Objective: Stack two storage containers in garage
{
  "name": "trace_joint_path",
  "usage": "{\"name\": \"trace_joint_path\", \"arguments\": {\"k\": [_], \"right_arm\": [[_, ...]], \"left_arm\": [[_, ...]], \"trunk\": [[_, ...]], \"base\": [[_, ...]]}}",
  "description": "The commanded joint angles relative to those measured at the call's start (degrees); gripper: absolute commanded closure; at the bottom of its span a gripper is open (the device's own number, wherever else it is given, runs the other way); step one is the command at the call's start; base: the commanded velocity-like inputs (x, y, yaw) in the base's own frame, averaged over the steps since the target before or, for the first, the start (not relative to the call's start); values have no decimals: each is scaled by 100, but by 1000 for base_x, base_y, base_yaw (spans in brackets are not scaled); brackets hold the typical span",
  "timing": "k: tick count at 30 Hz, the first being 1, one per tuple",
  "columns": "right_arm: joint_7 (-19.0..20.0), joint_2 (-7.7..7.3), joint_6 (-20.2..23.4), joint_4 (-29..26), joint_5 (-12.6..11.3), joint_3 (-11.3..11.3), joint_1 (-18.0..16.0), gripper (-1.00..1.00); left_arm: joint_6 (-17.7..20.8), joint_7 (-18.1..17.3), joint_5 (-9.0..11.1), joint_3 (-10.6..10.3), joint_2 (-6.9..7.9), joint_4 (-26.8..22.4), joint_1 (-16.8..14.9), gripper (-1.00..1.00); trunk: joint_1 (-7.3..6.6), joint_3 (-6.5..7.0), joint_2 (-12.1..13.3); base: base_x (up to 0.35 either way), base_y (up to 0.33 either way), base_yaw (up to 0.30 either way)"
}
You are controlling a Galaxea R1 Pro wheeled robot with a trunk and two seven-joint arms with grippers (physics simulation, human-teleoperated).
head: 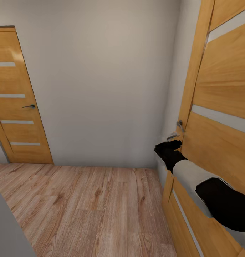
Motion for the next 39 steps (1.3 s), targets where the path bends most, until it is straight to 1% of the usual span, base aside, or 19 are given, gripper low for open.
{"name": "trace_joint_path", "arguments": {"k": [1,2,3,5,8,10,11,12,14,15,17,20,24,27,28,29,35,38,39], "right_arm": [[-80,154,49,-6,-51,45,-5,-100],[-208,454,64,-6,-53,40,-5,-100],[-239,530,66,-6,-54,37,-5,-100],[-327,836,50,-6,-60,27,-5,-100],[-350,836,12,-6,-71,24,14,-100],[-297,836,-135,-11,-221,23,100,-100],[-238,836,-246,-12,-359,26,183,-100],[-198,836,-302,-13,-431,29,233,-100],[4,836,-458,-15,-654,38,416,-100],[61,836,-480,-15,-690,39,448,-100],[375,836,-556,-18,-797,37,616,-100],[516,836,-663,-35,-828,41,820,-100],[564,836,-918,-43,-834,46,1069,-100],[714,836,-1079,-48,-834,43,1238,-100],[800,836,-1146,-47,-834,40,1293,-100],[926,836,-1262,-43,-834,40,1419,-100],[1019,836,-1487,-41,-831,39,1760,-100],[1048,836,-1570,-41,-828,36,1879,-100],[1116,836,-1595,-34,-831,33,1934,-100]], "left_arm": [[3,14,-2,-2,-1,-10,2,-100],[3,15,-5,0,-1,-10,2,-100],[3,15,-4,0,-1,-10,2,-100],[3,16,-4,0,-1,-10,2,-100],[3,16,-5,1,-1,-10,2,-100],[3,16,-6,1,-5,-10,2,-100],[3,16,-6,1,-7,-10,2,-100],[3,16,-5,1,-7,-10,2,-100],[3,16,-7,1,-12,-10,2,-100],[3,16,-8,1,-15,-10,2,-100],[3,16,-10,-6,-60,-10,2,-100],[3,16,-10,-9,-88,-10,2,-100],[3,16,-10,-15,-96,-10,2,-100],[3,16,-10,-16,-93,-10,2,-100],[1,16,-10,-17,-92,-10,2,-100],[-3,16,-10,-15,-90,-10,2,-100],[-5,16,-10,-12,-89,-10,2,-100],[-6,16,-10,-9,-89,-10,2,-100],[-6,16,-10,-9,-90,-10,2,-100]], "trunk": [[0,-6,-3],[0,-6,-3],[0,-6,-3],[0,-6,-3],[0,-6,-3],[0,-6,-3],[0,-6,-3],[0,-6,-3],[0,-6,-3],[0,-6,-3],[0,-6,-3],[0,-6,-3],[0,-6,-3],[0,-6,-3],[0,-6,-3],[0,-6,-3],[0,-6,-3],[0,-6,-3],[0,-6,-3]], "base": [[0,0,0],[0,0,0],[0,0,0],[0,0,0],[0,0,0],[0,0,0],[0,0,0],[0,0,0],[0,0,0],[0,0,0],[0,0,0],[0,0,0],[0,0,0],[0,0,0],[0,0,0],[0,0,0],[0,0,0],[0,0,0],[0,0,0]]}}
